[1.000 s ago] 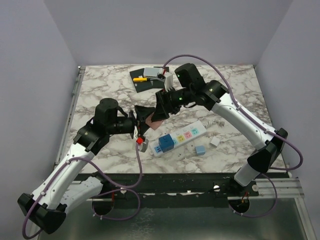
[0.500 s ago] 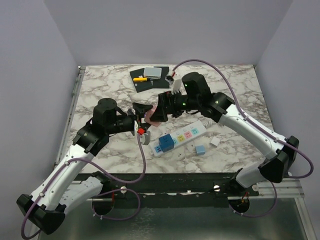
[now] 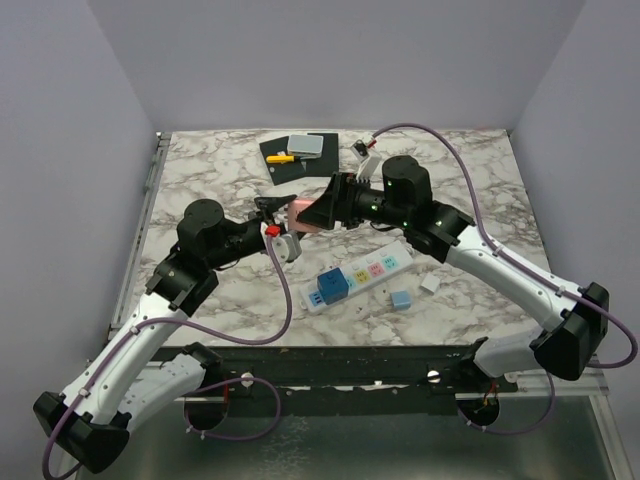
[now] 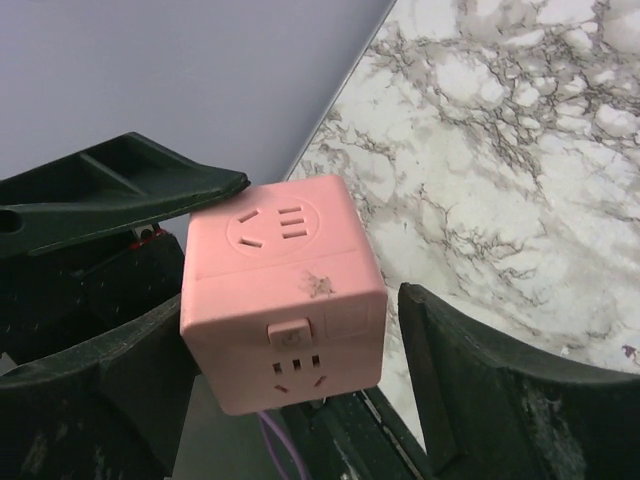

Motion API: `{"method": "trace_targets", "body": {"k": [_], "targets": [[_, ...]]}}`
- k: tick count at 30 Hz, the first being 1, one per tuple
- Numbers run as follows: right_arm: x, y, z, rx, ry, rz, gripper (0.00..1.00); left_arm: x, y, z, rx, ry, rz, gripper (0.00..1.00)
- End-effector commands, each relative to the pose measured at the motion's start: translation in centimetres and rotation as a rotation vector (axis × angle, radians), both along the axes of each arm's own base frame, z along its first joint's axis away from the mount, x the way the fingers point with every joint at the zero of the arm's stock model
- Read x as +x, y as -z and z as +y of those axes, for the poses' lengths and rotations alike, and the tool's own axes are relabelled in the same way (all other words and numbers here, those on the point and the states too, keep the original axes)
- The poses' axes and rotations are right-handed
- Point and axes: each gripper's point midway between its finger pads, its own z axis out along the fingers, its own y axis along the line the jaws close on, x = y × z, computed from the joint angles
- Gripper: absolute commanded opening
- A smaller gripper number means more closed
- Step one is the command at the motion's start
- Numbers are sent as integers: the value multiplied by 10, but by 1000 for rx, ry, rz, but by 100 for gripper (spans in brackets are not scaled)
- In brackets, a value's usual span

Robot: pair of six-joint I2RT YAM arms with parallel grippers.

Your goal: Insert the plug

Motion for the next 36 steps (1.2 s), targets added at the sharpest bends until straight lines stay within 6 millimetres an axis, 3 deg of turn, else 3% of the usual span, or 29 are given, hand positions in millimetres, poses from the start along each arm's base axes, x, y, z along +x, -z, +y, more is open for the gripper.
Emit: {"method": "trace_targets", "body": {"k": [1, 2, 5, 6, 7, 9, 10, 18, 22, 28, 36], "targets": [[8, -14, 15, 66, -6, -4, 73, 0, -17, 2, -64, -26, -26, 0], [8, -14, 16, 66, -5, -2, 64, 0, -17, 3, -66, -30, -24, 0], [9, -11, 10, 46, 19, 1, 26, -2, -11, 2, -74, -25, 8, 0], [10, -10, 6, 30, 38, 1, 15, -2, -6, 1, -75, -22, 27, 10], [11, -6, 0, 2, 59, 1, 6, -2, -1, 0, -78, -23, 56, 34], [11, -1, -15, -76, 96, -16, 1, -2, 12, -1, -89, -35, 127, 87], [12, 4, -25, -127, 111, -11, 1, -2, 20, -2, -94, -41, 170, 97], [19, 69, -129, -545, 169, 113, 1, -19, 91, -13, -122, -50, 544, 99], [20, 84, -167, -738, 211, 142, 1, -31, 129, -27, -67, -61, 668, 99], [22, 111, -201, -959, 265, 194, 1, -36, 168, -48, 59, -97, 704, 99], [27, 146, -216, -1111, 218, 200, 1, -26, 199, -52, 159, -184, 686, 99]]}}
